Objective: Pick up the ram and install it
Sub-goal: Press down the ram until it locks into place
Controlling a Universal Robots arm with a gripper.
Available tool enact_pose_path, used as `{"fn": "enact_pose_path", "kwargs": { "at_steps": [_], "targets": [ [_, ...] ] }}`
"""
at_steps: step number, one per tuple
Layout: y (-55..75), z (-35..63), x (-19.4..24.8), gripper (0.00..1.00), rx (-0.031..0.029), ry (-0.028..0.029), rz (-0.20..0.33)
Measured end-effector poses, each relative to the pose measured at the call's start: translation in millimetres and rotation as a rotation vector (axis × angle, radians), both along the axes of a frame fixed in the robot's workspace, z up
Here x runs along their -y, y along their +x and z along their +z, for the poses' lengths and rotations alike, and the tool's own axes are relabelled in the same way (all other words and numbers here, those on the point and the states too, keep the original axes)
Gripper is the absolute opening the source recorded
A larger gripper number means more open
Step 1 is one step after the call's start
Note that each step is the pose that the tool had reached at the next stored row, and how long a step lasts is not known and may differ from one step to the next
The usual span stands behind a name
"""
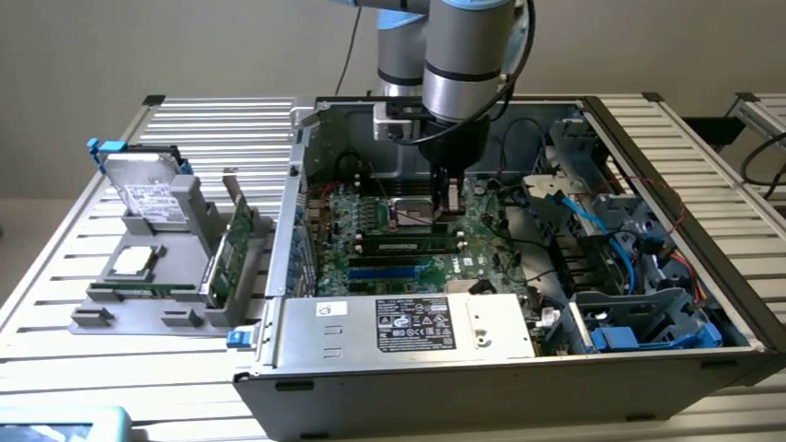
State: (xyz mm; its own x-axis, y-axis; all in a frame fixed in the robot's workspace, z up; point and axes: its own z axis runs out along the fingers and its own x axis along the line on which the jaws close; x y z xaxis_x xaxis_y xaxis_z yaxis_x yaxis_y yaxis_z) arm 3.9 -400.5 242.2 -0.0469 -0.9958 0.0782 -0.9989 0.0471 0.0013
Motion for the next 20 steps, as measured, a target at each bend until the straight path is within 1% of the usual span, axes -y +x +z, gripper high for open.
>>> {"fn": "enact_pose_path", "kwargs": {
  "at_steps": [4,16,20],
  "targets": [
    [-12.7,0.4,0.0,0.11,0.0000,0.0000,0.000],
    [-61.5,0.4,0.0,0.11,0.0000,-0.0001,0.000],
    [-72.4,0.0,0.0,0.11,0.0000,0.0001,0.000]
  ]
}}
